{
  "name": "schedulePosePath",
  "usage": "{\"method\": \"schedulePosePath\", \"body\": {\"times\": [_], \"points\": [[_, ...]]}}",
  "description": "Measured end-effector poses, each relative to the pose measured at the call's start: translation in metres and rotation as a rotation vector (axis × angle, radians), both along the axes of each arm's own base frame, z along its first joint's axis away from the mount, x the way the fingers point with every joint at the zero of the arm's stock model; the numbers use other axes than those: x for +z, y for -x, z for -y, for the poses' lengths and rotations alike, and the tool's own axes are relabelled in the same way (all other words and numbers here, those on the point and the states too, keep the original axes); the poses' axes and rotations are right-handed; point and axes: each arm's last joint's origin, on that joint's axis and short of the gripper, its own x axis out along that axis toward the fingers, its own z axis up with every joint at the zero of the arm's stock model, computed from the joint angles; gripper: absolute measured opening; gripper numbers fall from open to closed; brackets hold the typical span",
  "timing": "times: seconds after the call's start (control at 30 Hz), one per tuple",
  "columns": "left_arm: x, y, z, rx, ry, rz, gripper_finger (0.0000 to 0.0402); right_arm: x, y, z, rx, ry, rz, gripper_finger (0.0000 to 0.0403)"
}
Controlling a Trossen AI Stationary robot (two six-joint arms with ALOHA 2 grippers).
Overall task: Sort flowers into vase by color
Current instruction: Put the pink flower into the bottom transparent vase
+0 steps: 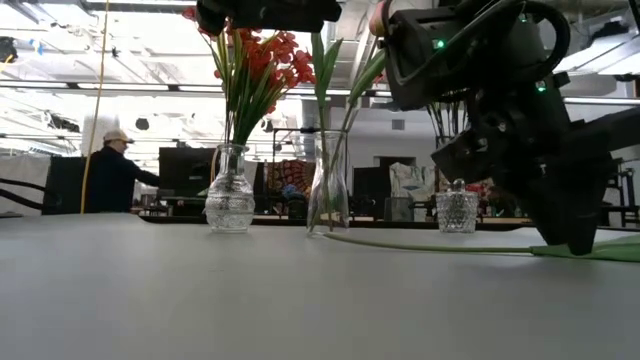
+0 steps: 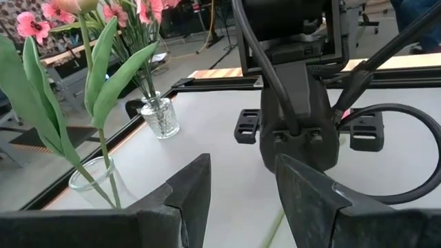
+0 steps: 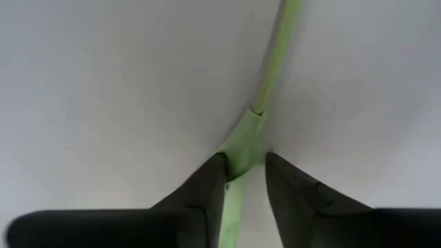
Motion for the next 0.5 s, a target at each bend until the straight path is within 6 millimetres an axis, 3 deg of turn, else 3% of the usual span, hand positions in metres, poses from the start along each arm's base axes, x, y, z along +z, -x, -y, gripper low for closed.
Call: {"method": "schedulePosePath", "body": {"times": [0.3,0.5], "points": [[0.0,0.0,0.0,0.0,0.0,0.0,0.0151,-0.0004,0.0001,-0.0001,0.0,-0.007,-0.002,0.0042],[0.0012,-0.0002,0.0006,0.001,0.022,0.022,0.0151,0.0011,0.0,-0.0027,0.013,-0.002,0.004,0.0023]]}}
